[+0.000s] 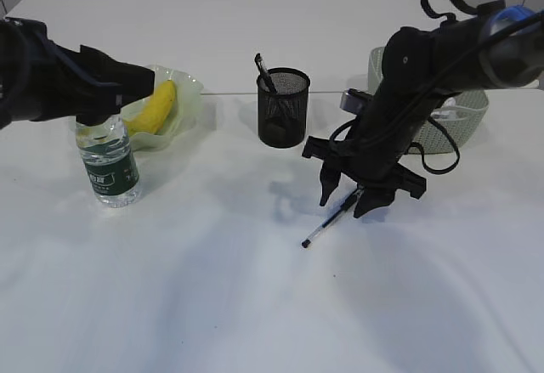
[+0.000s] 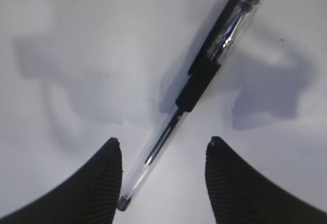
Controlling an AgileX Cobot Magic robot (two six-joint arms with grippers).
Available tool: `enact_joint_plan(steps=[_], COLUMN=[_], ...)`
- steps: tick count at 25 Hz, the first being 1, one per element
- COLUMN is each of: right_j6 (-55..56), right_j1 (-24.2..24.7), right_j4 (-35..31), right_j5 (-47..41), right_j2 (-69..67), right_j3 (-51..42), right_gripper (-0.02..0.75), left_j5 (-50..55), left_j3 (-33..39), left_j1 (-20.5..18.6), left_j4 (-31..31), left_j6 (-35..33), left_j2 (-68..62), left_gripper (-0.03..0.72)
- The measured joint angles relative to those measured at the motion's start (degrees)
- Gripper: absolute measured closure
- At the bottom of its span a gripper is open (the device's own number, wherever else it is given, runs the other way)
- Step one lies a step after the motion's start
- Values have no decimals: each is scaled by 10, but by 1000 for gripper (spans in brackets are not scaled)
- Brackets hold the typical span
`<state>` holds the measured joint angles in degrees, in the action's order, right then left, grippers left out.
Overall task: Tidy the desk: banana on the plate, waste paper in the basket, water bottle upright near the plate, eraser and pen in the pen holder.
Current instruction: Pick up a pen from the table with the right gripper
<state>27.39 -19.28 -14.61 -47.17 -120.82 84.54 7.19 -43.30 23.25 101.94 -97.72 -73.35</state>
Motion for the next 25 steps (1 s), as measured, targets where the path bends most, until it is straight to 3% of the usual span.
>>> enact_joint_plan(steps=[7,18,25], right_j6=[38,43,44], right_j1=[0,0,0], right_j4=[55,65,94], right_j5=[19,13,-18], right_j2=[-3,-53,-64], right_j3=[0,53,69], right_gripper=[342,342,382], left_j5=[32,38,38], left_j3=[0,0,0], left_j1=[0,0,0], left_j4=[-4,-11,-13], left_j6=[0,0,0], left_j2=[0,0,0], left_gripper=[297,321,326])
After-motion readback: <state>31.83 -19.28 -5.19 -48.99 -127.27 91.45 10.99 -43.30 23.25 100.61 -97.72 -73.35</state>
